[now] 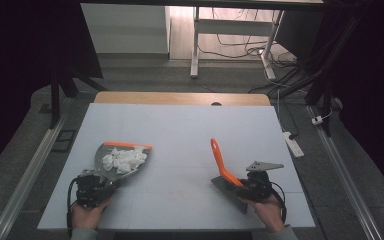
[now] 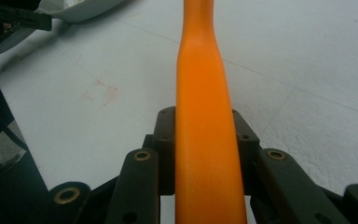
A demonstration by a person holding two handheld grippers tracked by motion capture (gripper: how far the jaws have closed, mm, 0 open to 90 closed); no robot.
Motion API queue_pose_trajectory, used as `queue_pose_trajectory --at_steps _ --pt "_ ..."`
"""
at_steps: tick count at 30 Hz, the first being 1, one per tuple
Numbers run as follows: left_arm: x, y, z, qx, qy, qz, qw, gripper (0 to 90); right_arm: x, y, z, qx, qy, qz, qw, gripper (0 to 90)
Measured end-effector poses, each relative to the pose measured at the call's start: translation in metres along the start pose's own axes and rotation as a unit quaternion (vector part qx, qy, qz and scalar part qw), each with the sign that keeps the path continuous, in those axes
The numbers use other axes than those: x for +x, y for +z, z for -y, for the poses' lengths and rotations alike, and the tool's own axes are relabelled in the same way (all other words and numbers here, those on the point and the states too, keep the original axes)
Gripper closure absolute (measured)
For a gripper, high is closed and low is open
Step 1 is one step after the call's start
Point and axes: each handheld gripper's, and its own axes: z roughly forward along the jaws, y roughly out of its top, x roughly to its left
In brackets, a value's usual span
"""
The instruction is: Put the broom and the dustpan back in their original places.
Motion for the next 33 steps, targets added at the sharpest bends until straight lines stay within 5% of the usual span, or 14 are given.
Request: queue_pose_trajectory --at_steps 11,20,33 --pt "-0.003 0.007 0.0 0.007 -0.007 -0.017 0.9998 61.3 -0.017 0.003 0.004 0.013 0.021 0.023 0.9994 70.4" --pt "-0.005 0.007 0.0 0.007 -0.005 -0.021 0.9997 60.5 -0.026 0.003 0.005 0.014 0.008 0.044 0.9989 68.2" --pt "-0.005 -0.001 0.001 -0.002 0.035 -0.007 0.9993 32.7 -0.036 0.007 0.003 0.035 -0.015 0.099 0.9943 49.2"
